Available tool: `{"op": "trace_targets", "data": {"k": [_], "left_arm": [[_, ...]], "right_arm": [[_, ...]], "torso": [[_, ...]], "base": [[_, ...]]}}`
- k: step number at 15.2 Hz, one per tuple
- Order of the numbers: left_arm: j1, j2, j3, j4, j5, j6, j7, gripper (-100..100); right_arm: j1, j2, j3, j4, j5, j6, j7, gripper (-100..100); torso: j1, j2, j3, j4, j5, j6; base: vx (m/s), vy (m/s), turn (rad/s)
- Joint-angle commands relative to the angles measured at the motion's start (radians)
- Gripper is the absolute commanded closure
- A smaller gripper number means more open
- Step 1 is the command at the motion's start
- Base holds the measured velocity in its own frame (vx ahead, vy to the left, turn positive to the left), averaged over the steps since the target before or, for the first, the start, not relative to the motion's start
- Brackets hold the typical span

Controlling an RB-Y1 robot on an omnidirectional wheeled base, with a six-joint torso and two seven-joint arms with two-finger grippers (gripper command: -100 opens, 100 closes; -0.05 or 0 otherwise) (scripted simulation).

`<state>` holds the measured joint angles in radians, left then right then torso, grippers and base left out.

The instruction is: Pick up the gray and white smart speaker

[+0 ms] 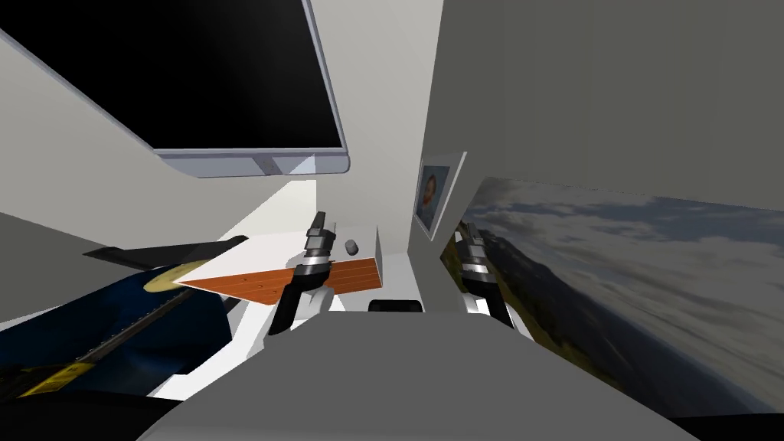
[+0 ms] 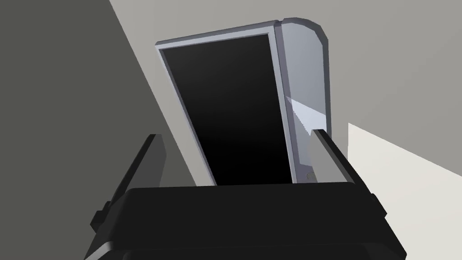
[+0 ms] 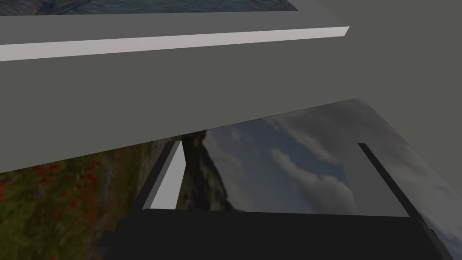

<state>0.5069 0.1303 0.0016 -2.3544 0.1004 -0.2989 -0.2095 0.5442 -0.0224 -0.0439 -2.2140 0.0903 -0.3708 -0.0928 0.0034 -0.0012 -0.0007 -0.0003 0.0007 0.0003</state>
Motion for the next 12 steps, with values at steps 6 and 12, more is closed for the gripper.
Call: {"op": "trace_targets", "data": {"k": [6,12], "left_arm": [[-0.024,0.055,0.057,0.03,0.013,0.142,-0.061,-100],[-0.039,0.081,0.091,0.051,0.021,0.262,-0.098,-100]], "right_arm": [[0.0,0.0,0.0,0.0,0.0,0.0,0.0,0],[0.0,0.0,0.0,0.0,0.0,0.0,0.0,0]], "torso": [[0.0,0.0,0.0,0.0,0.0,0.0],[0.0,0.0,0.0,0.0,0.0,0.0]], "base": [[0.01,0.044,-0.134],[0.012,0.039,-0.128]]}}
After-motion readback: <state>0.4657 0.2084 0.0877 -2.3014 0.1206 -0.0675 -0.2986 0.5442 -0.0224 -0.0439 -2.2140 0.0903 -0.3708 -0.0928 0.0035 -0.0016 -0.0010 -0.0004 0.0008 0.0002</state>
